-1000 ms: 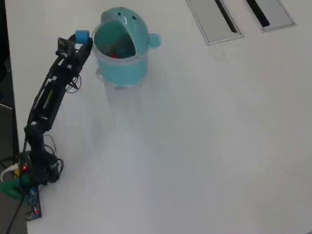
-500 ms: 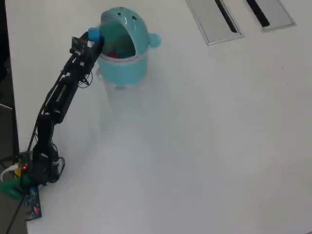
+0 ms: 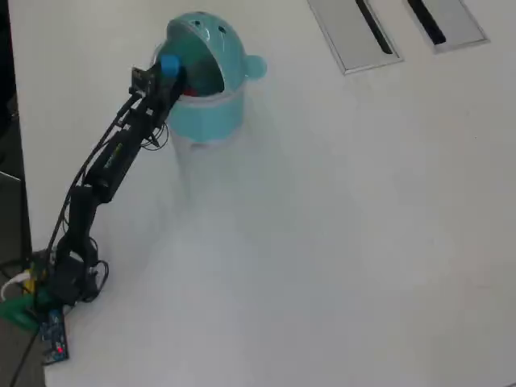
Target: Grasp RGB lego blocks and put them in the bin one by one.
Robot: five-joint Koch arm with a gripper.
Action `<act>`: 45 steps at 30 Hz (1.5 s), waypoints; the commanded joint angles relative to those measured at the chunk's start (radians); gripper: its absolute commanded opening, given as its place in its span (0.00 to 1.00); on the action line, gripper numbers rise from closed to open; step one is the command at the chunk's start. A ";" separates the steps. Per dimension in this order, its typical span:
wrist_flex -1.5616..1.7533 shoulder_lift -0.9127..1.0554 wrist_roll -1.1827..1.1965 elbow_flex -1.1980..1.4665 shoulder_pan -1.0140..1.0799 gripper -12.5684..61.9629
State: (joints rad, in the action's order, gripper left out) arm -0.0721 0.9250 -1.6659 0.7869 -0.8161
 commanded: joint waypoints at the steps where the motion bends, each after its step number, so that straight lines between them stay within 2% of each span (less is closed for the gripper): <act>1: 0.071 0.026 -0.006 -0.103 0.015 0.55; 12: 0.067 0.158 -0.011 0.034 0.005 0.60; 24: 0.075 0.477 0.015 0.420 0.021 0.61; 32: 0.216 0.666 0.071 0.612 0.075 0.61; 45: 0.298 0.928 0.410 0.939 0.201 0.61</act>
State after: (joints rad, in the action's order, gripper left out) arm 0.1396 1.7902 -1.3315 1.7625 -0.6259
